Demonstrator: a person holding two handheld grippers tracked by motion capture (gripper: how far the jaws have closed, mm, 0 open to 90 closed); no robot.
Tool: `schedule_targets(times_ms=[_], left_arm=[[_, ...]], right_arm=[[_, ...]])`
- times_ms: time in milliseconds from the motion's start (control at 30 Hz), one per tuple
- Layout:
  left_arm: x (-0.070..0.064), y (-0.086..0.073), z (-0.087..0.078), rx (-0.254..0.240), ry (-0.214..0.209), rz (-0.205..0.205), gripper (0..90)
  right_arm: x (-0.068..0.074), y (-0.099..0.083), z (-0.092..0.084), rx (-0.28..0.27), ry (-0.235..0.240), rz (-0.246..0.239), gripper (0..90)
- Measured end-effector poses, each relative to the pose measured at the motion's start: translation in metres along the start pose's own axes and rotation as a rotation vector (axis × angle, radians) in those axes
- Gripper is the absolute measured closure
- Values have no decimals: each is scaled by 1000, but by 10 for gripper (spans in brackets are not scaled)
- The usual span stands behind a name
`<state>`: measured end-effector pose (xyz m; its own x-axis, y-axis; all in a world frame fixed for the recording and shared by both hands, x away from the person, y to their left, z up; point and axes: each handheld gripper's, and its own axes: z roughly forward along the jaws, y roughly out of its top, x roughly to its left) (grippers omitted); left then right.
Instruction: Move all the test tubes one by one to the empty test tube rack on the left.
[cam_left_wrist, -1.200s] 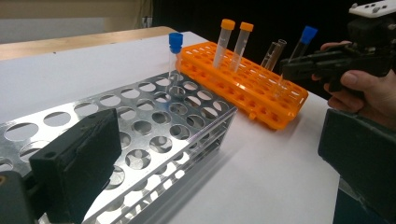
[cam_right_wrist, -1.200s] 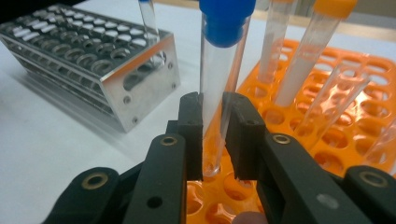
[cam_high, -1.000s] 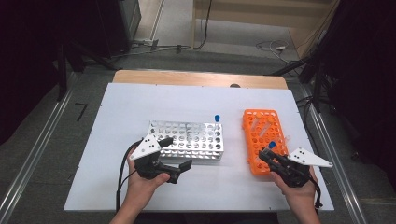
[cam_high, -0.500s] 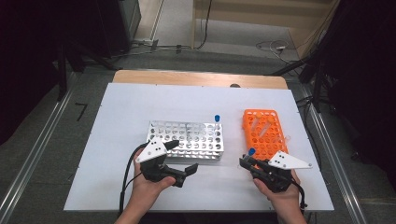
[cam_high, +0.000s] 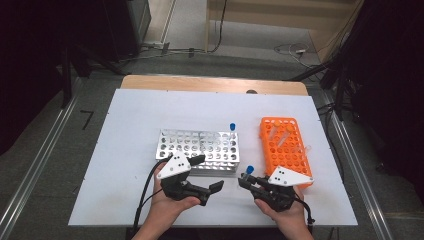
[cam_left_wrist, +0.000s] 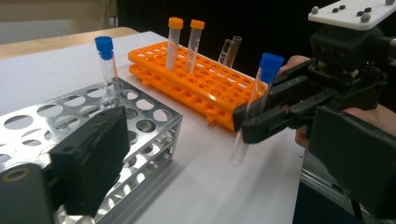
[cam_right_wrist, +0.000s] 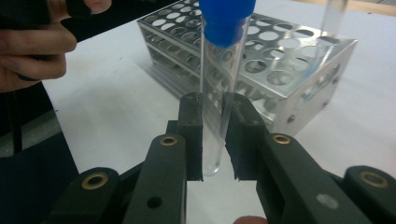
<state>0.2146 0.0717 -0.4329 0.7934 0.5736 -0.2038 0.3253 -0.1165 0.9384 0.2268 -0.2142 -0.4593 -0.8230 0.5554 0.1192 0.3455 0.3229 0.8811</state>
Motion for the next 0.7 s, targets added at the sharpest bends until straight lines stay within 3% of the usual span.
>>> schedule_targets(times_ms=[133,333,500,700], left_arm=[[-7,0,5,9,-13,8,196],[-14,0,12,15,-85,24,408],[-17,-1,16,23,-113,31,522],[-21,-3,23,59,-126,50,597]], right_arm=[[8,1,7,11,21,-14,749],[17,1,16,26,49,-35,748],[24,1,19,34,70,-50,748],[28,1,22,39,94,-69,749]])
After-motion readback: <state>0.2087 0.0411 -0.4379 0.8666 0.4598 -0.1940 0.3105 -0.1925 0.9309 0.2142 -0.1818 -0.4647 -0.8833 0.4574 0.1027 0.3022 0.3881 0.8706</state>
